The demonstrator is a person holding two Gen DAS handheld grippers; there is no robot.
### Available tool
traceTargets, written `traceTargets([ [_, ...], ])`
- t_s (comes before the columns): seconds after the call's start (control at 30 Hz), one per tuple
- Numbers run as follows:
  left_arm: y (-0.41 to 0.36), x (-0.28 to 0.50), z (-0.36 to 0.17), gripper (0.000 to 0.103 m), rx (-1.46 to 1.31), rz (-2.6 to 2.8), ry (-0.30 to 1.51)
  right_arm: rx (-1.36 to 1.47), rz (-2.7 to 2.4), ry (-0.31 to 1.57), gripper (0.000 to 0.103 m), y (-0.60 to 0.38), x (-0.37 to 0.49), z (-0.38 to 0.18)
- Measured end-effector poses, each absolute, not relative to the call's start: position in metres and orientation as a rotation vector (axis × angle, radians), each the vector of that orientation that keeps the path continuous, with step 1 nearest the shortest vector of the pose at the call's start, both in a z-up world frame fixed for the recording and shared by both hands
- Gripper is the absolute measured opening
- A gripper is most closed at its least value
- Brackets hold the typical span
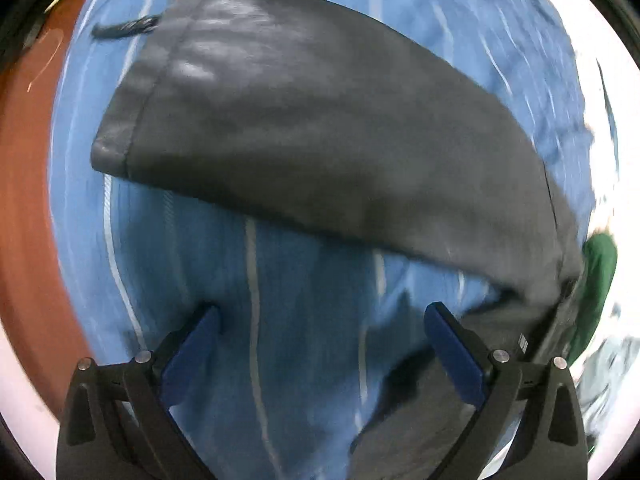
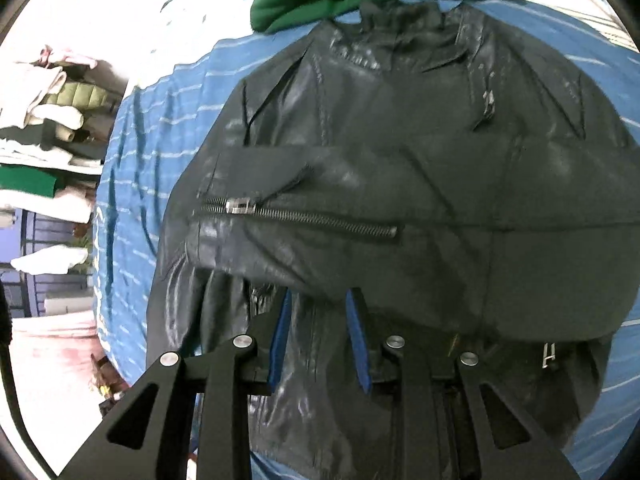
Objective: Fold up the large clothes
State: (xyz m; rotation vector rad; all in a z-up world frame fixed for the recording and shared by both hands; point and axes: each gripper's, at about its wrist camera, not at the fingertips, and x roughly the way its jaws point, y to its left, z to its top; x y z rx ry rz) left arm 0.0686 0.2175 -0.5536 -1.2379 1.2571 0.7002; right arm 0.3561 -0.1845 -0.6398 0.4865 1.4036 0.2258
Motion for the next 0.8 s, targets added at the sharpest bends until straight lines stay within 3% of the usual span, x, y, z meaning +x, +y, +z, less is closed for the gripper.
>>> traceTargets([
  [0.17,0.247,0.073,-0.557,0.103,-1.375,0.773,1.089,0.502,0.24,1.454,0.03,-0.181,0.345,-0.65],
  [0.33,0.277,0.099,-0.55,0.103,-1.32,0.837,1.004,0.532,0.232,1.458,0.03,-0.182,0.34,-0.656],
  [0.63,0.32,0.127,-0.559,0.103,-1.239,0.912,0.99,0.519,0.179,1.457,0.03,-0.168,0.349,-0.66],
  [0.7,0.322,0.134,-0.555,0.094,-1.186,0.943,0.999,0.478,0.129,1.475,0.03,-0.164,0.354,-0.666],
  [0.73,0.324,0.139,-0.551,0.072,-1.144,0.96,1.004,0.458,0.103,1.481,0.03,-0.161,0.357,-0.669],
  [0.77,0.328,0.148,-0.545,0.04,-1.071,0.982,1.019,0.44,0.083,1.483,0.03,-0.159,0.359,-0.67],
  [0.8,0.331,0.155,-0.539,0.028,-1.008,0.993,1.032,0.396,0.044,1.489,0.03,-0.155,0.362,-0.671],
])
